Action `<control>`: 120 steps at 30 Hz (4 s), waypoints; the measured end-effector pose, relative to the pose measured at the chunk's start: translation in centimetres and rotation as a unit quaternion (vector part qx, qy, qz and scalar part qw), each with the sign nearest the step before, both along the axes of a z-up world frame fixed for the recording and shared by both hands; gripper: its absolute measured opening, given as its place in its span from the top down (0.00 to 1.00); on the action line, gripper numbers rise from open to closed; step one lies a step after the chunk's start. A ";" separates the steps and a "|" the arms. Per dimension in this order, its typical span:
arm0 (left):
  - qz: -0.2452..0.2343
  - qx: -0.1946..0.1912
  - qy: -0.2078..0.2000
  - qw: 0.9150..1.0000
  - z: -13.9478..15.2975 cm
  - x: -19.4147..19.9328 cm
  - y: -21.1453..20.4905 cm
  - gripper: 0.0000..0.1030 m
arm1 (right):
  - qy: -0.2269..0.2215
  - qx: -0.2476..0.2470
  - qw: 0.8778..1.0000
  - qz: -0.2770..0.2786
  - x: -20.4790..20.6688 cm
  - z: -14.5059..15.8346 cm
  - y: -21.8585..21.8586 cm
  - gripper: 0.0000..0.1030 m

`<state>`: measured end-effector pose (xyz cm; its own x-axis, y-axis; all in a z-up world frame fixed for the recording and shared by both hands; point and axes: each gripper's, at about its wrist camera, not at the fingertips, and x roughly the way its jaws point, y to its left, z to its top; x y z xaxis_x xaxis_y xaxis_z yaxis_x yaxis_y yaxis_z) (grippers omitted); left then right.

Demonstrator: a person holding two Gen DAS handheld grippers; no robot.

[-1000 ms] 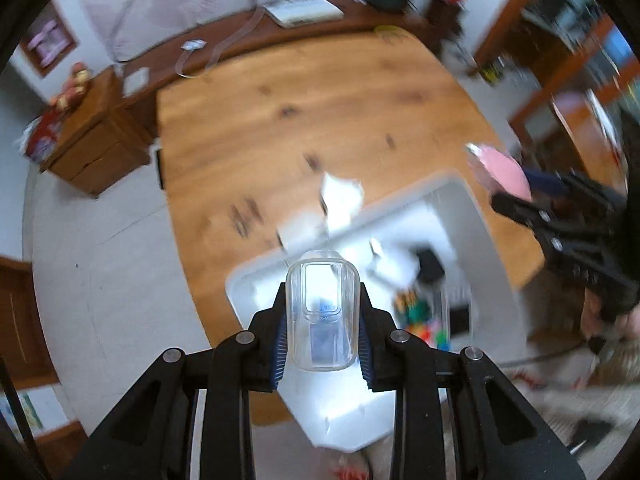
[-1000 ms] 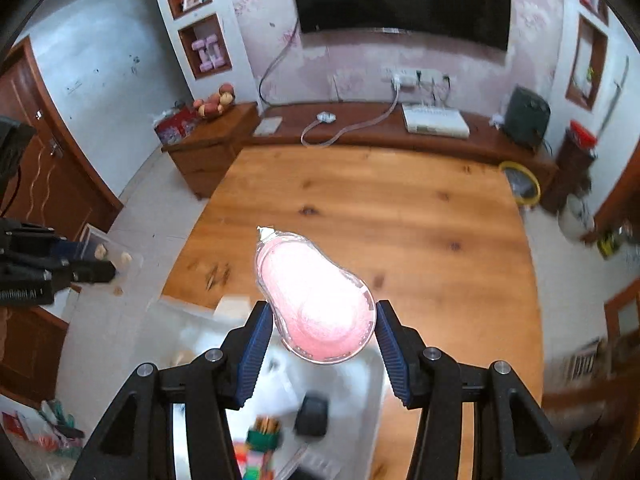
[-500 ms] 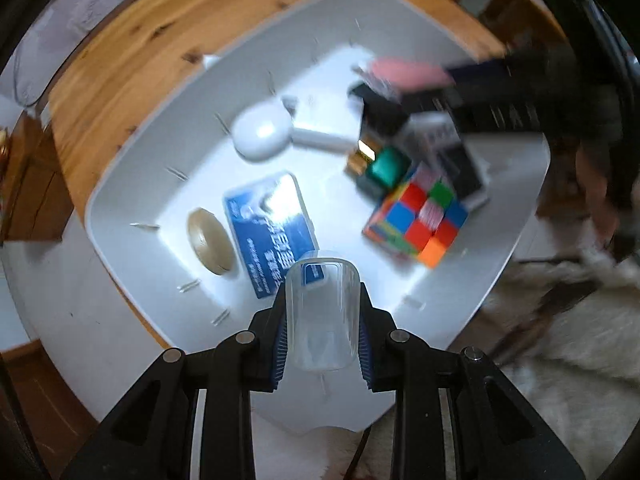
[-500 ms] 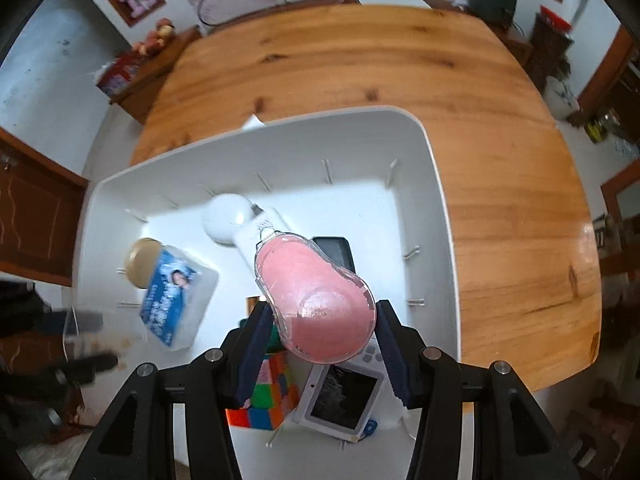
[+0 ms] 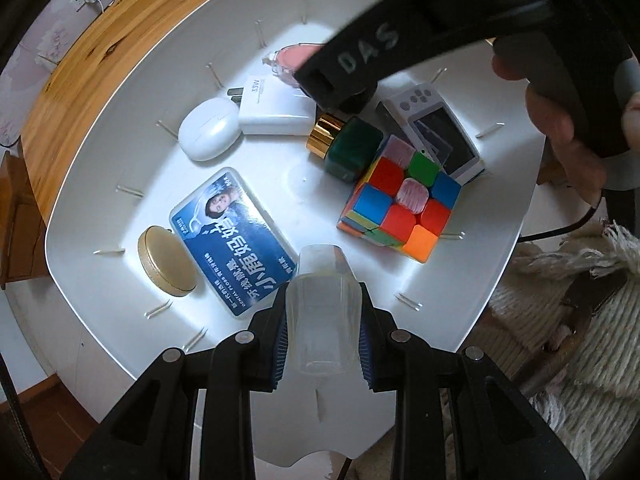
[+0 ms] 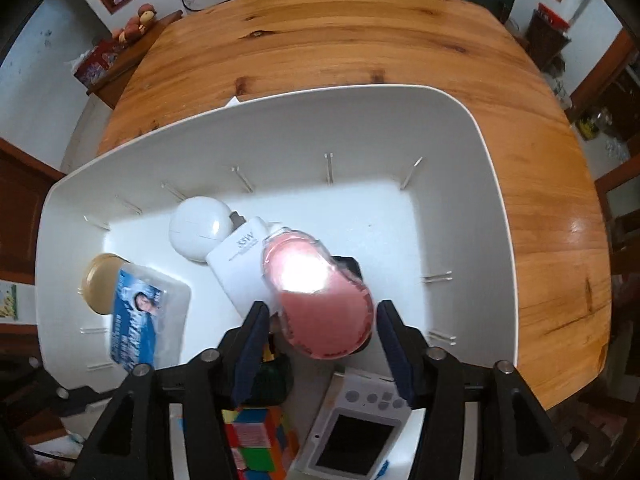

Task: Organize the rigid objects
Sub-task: 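Lower the clear cup and pink case into the tray and open both tools, then grasp the white curved plastic piece with the right tool while the left approaches the beige piece, then grasp the beige folded plastic piece with the left tool while the right holds the white piece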

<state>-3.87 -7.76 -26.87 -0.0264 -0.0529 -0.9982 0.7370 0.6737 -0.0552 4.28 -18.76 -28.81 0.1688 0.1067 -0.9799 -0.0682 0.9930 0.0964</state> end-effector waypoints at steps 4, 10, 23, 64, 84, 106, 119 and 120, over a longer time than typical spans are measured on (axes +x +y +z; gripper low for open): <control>0.023 -0.018 0.036 0.999 0.0 0.4 0.2 0.52 | -0.006 0.023 1.000 -0.011 0.0 0.9 -0.3 0.33; 0.037 -0.031 0.035 0.998 1.2 0.7 0.6 0.36 | -0.008 0.034 0.999 -0.018 -1.1 1.8 -1.1 0.33; 0.061 -0.064 -0.045 0.995 8.1 3.3 2.2 0.36 | -0.033 0.065 0.996 -0.048 -2.3 5.1 -3.9 0.33; 0.255 -0.076 -0.116 0.957 11.0 17.4 10.7 0.36 | 0.167 0.064 0.983 -0.049 17.1 -0.3 6.2 0.33; 0.304 -0.087 -0.079 0.946 8.5 18.6 11.6 0.36 | 0.202 0.008 0.968 -0.150 16.4 -5.8 8.1 0.46; 0.387 -0.030 0.080 0.918 -1.5 23.3 7.1 0.36 | 0.119 0.062 0.968 -0.214 17.2 -3.8 -0.7 0.46; 0.414 -0.018 0.109 0.904 -3.7 23.3 8.1 0.29 | 0.121 0.092 0.963 -0.223 17.3 -3.6 -3.4 0.46; 0.415 -0.018 0.112 0.903 -3.7 23.3 8.1 0.29 | 0.122 0.093 0.963 -0.222 17.6 -3.5 -4.2 0.46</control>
